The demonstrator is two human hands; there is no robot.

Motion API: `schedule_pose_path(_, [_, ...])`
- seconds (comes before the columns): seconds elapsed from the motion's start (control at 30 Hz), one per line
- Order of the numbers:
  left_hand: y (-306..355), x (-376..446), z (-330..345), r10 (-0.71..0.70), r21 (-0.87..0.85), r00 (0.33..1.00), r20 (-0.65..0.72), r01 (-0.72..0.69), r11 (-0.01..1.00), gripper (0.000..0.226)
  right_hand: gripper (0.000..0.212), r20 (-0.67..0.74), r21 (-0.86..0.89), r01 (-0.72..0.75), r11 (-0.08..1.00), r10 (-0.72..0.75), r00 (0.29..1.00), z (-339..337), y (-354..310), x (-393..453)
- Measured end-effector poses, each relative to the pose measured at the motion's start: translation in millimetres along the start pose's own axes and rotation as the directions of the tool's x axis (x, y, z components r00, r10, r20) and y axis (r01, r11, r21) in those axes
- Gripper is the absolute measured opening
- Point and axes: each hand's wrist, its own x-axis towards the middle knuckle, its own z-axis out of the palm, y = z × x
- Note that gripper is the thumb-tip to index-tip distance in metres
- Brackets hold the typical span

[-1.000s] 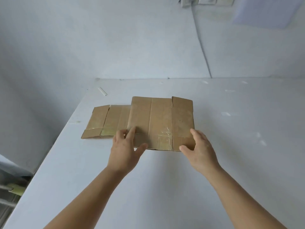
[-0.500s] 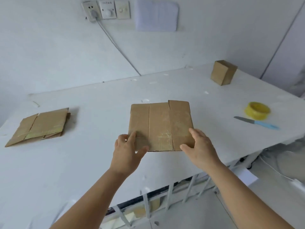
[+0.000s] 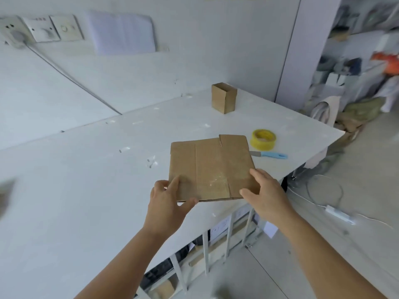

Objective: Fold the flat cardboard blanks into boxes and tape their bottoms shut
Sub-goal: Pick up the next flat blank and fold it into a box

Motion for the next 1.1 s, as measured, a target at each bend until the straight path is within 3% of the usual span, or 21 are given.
schedule_pose_path(0.3, [41, 85, 52, 0.002, -0.054, 1.0, 0.015, -0.001, 0.999, 0.072, 0.067, 0.043, -0.02, -0.006, 1.0, 0.006, 0.999, -43, 48, 88])
schedule_pose_path(0.7, [82, 166, 88, -0.134, -0.078, 0.99, 0.049, 0.137, 0.987, 0.074, 0.057, 0.054, -0.047, 0.026, 0.999, -0.023, 0.998, -73, 68, 192])
schedule_pose_path(0.93, [97, 176, 86, -0.306, -0.095, 0.95, -0.071, 0.299, 0.95, 0.074, 0.058, 0.197, 0.112, 0.118, 0.987, -0.138, 0.971, -74, 68, 241])
schedule_pose_path(1.1, [131, 171, 96, -0.393, -0.211, 0.885, -0.249, 0.347, 0.914, 0.076, 0.019, 0.304, 0.176, 0.237, 0.955, -0.282, 0.91, -91, 75, 269])
